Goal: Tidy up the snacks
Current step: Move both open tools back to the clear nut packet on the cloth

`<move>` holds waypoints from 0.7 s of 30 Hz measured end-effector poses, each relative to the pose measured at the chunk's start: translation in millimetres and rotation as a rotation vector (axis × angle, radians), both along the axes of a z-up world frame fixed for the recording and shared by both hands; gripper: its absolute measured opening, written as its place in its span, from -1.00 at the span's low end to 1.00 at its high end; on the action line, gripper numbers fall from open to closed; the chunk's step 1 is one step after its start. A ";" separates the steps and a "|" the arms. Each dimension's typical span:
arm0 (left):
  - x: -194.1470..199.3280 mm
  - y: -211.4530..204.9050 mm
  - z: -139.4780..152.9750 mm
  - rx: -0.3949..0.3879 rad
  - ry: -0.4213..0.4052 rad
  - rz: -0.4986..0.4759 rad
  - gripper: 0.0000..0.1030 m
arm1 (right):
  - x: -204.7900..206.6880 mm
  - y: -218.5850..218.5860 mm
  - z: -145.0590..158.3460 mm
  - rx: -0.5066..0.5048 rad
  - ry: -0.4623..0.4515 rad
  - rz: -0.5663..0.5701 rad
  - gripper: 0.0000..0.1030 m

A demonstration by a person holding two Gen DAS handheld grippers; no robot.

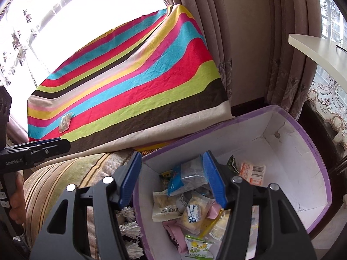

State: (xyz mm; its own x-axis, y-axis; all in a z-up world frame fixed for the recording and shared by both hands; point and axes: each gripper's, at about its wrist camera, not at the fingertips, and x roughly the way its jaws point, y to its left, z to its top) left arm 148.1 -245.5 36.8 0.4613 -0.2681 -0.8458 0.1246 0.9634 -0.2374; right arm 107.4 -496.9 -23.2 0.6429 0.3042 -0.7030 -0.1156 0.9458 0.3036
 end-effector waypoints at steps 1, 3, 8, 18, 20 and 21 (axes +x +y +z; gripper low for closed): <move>-0.8 10.4 0.9 -0.008 -0.004 0.024 0.16 | 1.8 4.2 1.8 0.003 0.000 0.007 0.16; -3.8 30.6 2.8 -0.019 -0.014 0.067 0.15 | 6.1 13.9 6.0 0.009 0.000 0.025 0.16; -12.1 80.1 3.9 -0.045 -0.023 0.157 0.14 | 19.9 46.0 15.7 0.008 0.003 0.086 0.15; -17.5 170.8 -1.8 -0.102 -0.032 0.341 0.12 | 51.0 125.2 40.6 0.046 0.014 0.228 0.16; -15.3 187.3 -4.4 -0.129 -0.032 0.373 0.12 | 57.6 145.0 43.3 0.039 0.015 0.262 0.16; -13.7 194.7 -6.8 -0.149 -0.028 0.389 0.11 | 62.3 155.3 43.9 0.036 0.020 0.277 0.16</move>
State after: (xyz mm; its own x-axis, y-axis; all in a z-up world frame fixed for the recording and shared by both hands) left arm 134.3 -50.8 30.1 0.5743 -0.1880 -0.7967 -0.2331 0.8954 -0.3793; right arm 169.7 -341.5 20.8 0.5178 0.4914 -0.7003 -0.3617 0.8676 0.3413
